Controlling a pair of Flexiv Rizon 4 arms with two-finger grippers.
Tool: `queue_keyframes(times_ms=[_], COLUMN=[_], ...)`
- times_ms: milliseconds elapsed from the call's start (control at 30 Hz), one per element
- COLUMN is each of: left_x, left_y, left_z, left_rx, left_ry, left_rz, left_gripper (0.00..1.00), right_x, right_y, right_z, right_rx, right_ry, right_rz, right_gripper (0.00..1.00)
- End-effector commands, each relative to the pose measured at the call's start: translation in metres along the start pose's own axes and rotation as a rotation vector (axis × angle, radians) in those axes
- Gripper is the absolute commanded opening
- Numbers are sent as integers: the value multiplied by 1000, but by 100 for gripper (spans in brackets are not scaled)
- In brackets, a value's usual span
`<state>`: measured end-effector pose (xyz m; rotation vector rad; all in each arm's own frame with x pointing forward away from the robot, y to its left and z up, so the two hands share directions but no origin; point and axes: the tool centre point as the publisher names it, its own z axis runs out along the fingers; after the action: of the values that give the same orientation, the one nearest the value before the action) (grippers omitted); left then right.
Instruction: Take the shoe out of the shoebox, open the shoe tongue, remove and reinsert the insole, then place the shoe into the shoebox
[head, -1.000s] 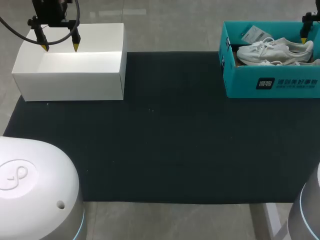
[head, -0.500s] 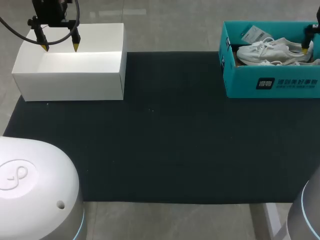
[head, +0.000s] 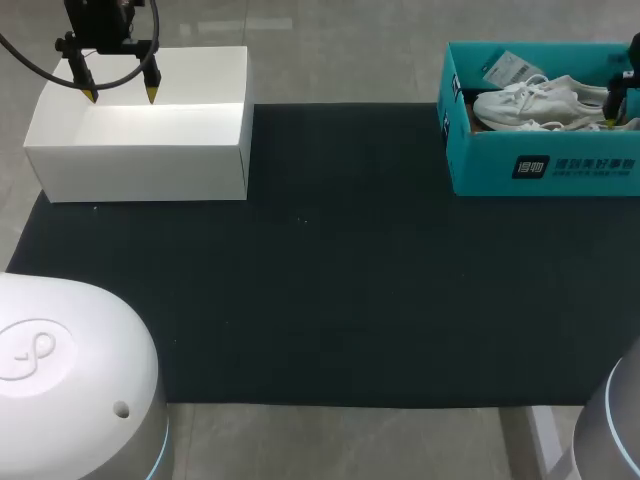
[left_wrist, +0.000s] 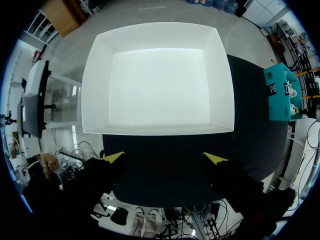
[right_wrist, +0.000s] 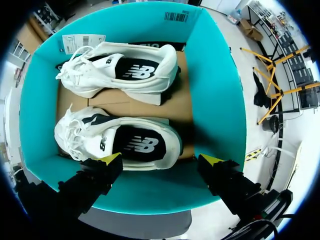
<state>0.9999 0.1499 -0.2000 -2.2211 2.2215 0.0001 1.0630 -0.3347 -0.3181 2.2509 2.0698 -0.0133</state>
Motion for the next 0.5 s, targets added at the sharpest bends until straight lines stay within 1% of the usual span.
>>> queue_keyframes(times_ms=[33, 167, 333, 500], left_x=[0, 0, 0, 0], left_y=[0, 0, 0, 0], left_z=[0, 0, 0, 0], left_rx=[0, 0, 0, 0], left_ry=[0, 0, 0, 0], left_rz=[0, 0, 0, 0], left_gripper=[100, 100, 100, 100], right_x=[-3, -6, -6, -5], right_y=[8, 10, 9, 7], right_z=[10, 19, 31, 40], right_rx=[13, 25, 35, 42], right_ry=[-3, -5, 2, -10], right_rz=[0, -2, 1, 1], right_gripper=[100, 100, 100, 100])
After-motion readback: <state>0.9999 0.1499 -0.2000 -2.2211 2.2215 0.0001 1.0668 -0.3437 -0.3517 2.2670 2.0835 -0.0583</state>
